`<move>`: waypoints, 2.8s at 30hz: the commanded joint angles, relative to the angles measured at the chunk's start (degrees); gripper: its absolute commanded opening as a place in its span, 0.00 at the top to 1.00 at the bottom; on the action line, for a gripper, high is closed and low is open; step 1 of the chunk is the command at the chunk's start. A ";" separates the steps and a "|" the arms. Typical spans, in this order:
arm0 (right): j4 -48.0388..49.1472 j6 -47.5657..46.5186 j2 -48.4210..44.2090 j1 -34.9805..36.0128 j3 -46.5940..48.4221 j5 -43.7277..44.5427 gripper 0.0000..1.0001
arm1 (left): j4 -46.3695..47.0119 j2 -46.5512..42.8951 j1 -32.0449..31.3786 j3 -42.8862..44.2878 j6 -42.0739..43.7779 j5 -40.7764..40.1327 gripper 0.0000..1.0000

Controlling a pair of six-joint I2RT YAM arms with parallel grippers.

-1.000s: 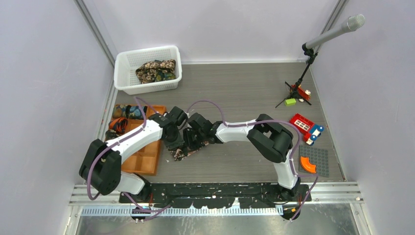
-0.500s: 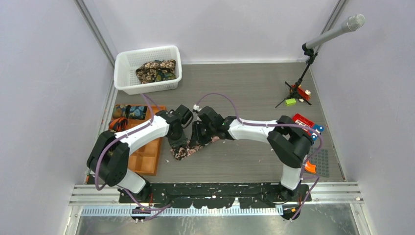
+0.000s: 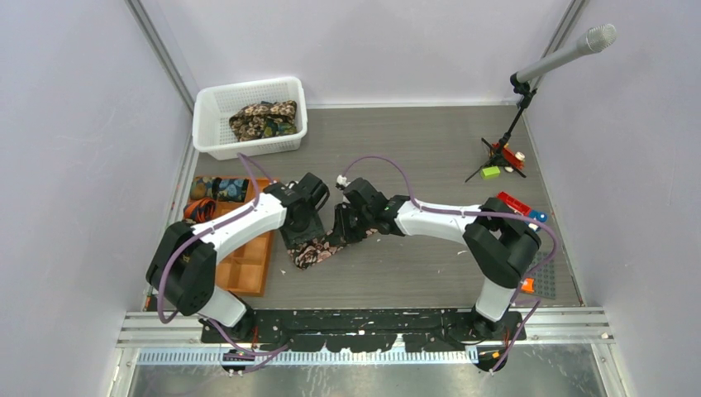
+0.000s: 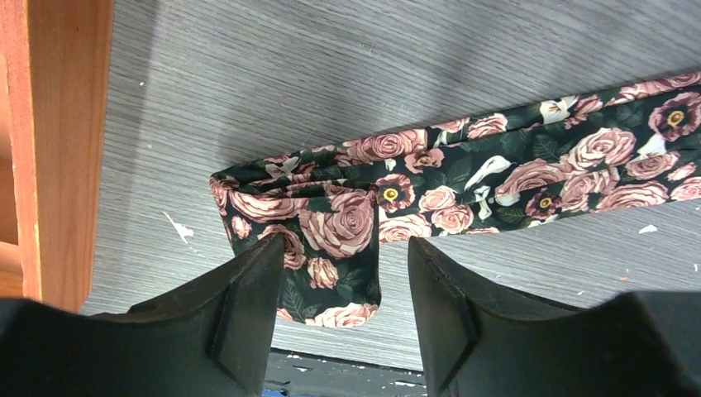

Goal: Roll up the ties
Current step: Roll the tie at the center of the board.

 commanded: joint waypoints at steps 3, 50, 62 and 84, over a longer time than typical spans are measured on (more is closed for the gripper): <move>0.34 -0.85 -4.38 0.20 0.87 0.59 0.85 | -0.47 -3.99 -0.31 2.05 -0.51 -1.32 0.37; -21.72 -12.43 13.76 7.70 28.28 4.91 0.61 | -9.50 -47.80 -0.24 -18.56 0.29 -8.27 0.27; -20.86 -13.00 13.10 6.03 25.17 5.66 0.67 | 1.13 -45.69 -0.26 -22.82 2.47 -3.06 0.29; -16.68 -12.85 14.30 3.51 20.07 3.45 0.70 | 16.00 -40.37 -0.21 -27.67 0.87 -1.73 0.30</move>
